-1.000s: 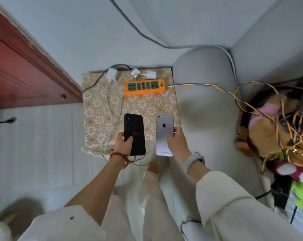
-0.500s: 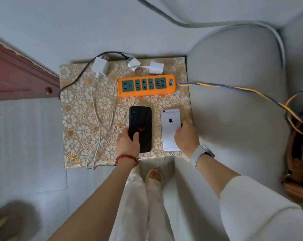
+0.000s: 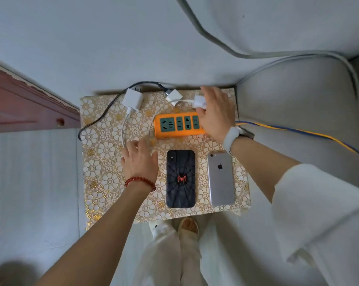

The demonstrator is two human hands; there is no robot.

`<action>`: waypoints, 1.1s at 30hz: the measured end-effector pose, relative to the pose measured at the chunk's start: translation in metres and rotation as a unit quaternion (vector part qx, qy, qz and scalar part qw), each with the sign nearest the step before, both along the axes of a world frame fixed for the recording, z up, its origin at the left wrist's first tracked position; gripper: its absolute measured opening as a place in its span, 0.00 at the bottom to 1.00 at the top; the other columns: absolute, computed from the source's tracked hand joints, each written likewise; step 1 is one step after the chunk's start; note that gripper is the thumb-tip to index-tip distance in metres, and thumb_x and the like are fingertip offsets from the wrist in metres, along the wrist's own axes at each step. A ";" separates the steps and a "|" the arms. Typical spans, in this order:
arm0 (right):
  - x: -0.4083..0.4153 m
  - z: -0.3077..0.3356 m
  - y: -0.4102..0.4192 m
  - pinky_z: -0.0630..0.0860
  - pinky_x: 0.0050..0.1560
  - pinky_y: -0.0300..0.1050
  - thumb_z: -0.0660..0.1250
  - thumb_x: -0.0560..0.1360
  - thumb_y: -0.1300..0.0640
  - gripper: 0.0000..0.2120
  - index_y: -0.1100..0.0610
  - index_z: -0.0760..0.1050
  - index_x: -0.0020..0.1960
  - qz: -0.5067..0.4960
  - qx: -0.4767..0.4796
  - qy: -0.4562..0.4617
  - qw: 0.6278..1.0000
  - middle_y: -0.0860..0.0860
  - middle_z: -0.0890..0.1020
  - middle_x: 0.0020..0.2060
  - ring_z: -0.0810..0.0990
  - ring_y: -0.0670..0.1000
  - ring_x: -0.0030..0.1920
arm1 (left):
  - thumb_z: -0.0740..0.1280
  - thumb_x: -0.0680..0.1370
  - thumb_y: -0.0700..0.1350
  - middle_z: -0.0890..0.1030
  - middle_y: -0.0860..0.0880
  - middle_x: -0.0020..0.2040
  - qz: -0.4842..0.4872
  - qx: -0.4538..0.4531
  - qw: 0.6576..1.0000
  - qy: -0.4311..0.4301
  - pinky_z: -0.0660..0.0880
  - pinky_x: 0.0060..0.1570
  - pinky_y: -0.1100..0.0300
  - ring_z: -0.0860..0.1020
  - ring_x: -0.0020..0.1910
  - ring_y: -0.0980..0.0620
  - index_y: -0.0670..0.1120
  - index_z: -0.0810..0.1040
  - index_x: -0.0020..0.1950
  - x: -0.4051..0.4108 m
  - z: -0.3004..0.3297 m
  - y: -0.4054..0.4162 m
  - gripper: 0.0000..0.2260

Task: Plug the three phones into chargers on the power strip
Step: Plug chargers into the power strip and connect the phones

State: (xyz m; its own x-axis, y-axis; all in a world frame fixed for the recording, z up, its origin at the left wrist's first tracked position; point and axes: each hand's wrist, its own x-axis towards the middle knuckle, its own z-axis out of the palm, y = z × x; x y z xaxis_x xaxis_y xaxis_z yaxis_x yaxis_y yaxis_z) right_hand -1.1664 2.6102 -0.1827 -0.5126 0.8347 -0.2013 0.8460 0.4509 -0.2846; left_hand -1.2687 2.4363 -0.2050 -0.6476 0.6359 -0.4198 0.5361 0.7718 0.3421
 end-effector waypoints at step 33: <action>0.041 0.015 -0.025 0.71 0.39 0.27 0.67 0.72 0.62 0.15 0.64 0.71 0.57 -0.262 -0.153 0.276 0.912 0.57 0.79 0.52 0.76 0.45 0.43 | 0.62 0.78 0.45 0.78 0.49 0.35 0.106 0.241 0.958 -0.112 0.65 0.28 0.66 0.70 0.27 0.60 0.44 0.81 0.51 -0.005 0.063 0.021 0.10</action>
